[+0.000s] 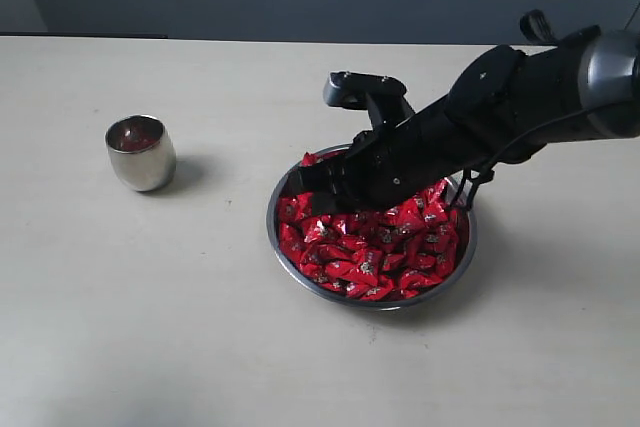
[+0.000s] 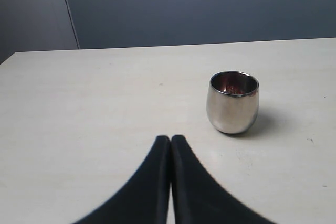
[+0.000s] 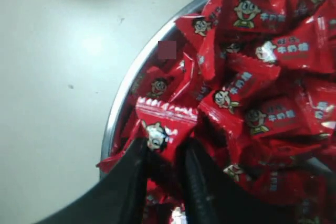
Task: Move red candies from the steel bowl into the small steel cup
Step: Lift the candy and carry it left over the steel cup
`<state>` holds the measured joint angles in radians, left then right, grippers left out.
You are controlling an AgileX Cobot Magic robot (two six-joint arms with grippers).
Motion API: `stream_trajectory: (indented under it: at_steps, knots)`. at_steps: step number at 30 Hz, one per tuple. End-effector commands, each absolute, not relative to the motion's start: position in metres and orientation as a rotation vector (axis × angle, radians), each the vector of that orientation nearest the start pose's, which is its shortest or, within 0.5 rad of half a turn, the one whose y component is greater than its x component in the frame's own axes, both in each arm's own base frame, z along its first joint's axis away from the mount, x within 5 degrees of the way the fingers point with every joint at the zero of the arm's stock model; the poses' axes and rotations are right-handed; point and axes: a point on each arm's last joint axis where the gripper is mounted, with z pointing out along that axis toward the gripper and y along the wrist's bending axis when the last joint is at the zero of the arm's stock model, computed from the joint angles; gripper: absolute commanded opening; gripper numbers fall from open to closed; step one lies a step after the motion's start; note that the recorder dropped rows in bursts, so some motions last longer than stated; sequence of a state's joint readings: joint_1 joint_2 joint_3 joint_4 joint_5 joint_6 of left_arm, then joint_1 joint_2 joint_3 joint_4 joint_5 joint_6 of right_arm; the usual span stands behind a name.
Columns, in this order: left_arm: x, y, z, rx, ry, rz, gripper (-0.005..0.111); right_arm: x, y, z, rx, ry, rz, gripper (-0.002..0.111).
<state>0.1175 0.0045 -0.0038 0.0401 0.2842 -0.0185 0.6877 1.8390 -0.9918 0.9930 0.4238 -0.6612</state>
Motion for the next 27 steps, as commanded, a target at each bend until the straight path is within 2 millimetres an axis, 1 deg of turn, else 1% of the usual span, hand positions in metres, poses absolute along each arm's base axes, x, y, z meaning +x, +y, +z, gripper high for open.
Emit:
stream_trajectory:
  at_steps: [1, 2, 5, 8, 10, 12, 14, 17, 18, 22, 25, 27]
  knots:
    - [0.054, 0.007, 0.187, -0.097, 1.767, 0.107, 0.000, 0.258, 0.244, 0.168, -0.691, 2.561, 0.700, 0.020]
    - [0.054, 0.007, 0.187, -0.097, 1.767, 0.107, 0.000, 0.258, 0.242, 0.175, -0.692, 2.535, 0.685, 0.020]
    - [0.054, 0.007, 0.187, -0.097, 1.767, 0.107, 0.000, 0.258, 0.241, 0.186, -0.695, 2.492, 0.680, 0.020]
    - [0.054, 0.007, 0.187, -0.097, 1.767, 0.107, 0.000, 0.258, 0.238, 0.191, -0.727, 2.460, 0.633, 0.020]
    - [0.054, 0.007, 0.187, -0.097, 1.767, 0.107, 0.000, 0.259, 0.233, 0.194, -0.733, 2.447, 0.566, 0.020]
    - [0.054, 0.007, 0.187, -0.097, 1.767, 0.107, 0.000, 0.260, 0.225, 0.192, -0.709, 2.446, 0.504, 0.020]
    - [0.054, 0.007, 0.187, -0.097, 1.767, 0.107, 0.000, 0.265, 0.214, 0.190, -0.657, 2.455, 0.481, 0.020]
    - [0.054, 0.007, 0.187, -0.097, 1.767, 0.107, 0.000, 0.274, 0.198, 0.194, -0.580, 2.436, 0.459, 0.020]
    - [0.054, 0.007, 0.187, -0.097, 1.767, 0.107, 0.000, 0.277, 0.196, 0.197, -0.562, 2.417, 0.454, 0.020]
    - [0.054, 0.007, 0.187, -0.097, 1.767, 0.107, 0.000, 0.285, 0.196, 0.203, -0.525, 2.306, 0.428, 0.020]
    - [0.054, 0.007, 0.187, -0.097, 1.767, 0.107, 0.000, 0.288, 0.196, 0.205, -0.506, 2.270, 0.421, 0.020]
    - [0.054, 0.007, 0.187, -0.097, 1.767, 0.107, 0.000, 0.290, 0.197, 0.202, -0.502, 2.268, 0.415, 0.020]
